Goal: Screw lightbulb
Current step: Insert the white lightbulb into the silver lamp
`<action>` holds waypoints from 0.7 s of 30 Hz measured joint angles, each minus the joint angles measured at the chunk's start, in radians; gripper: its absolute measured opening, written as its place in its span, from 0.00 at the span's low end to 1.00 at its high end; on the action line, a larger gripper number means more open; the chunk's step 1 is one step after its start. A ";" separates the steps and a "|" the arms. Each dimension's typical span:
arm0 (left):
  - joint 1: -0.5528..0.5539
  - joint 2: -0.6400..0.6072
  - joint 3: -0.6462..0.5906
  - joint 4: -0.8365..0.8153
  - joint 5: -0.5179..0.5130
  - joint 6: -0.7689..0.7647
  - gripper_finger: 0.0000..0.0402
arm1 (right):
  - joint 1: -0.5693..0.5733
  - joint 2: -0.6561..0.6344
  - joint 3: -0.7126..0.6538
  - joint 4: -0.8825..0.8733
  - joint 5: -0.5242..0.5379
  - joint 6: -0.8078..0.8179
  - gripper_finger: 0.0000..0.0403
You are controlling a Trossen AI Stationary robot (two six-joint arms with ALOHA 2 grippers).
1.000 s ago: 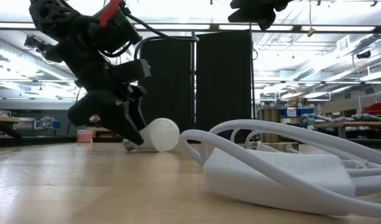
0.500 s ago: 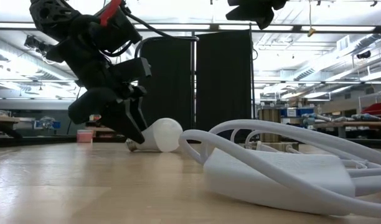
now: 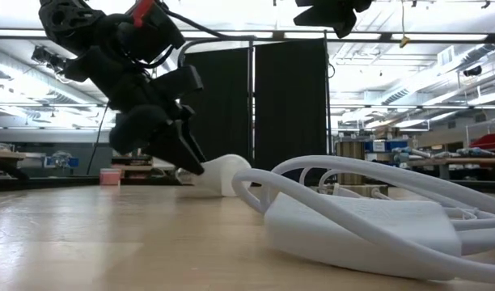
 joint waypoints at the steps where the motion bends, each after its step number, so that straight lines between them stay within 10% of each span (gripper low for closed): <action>1: 0.000 0.000 0.000 0.004 -0.004 -0.008 0.38 | 0.000 0.000 0.000 0.000 0.001 0.000 0.57; 21: 0.000 0.000 0.000 0.141 -0.045 -0.036 0.38 | -0.001 0.000 0.000 -0.001 0.006 0.008 0.57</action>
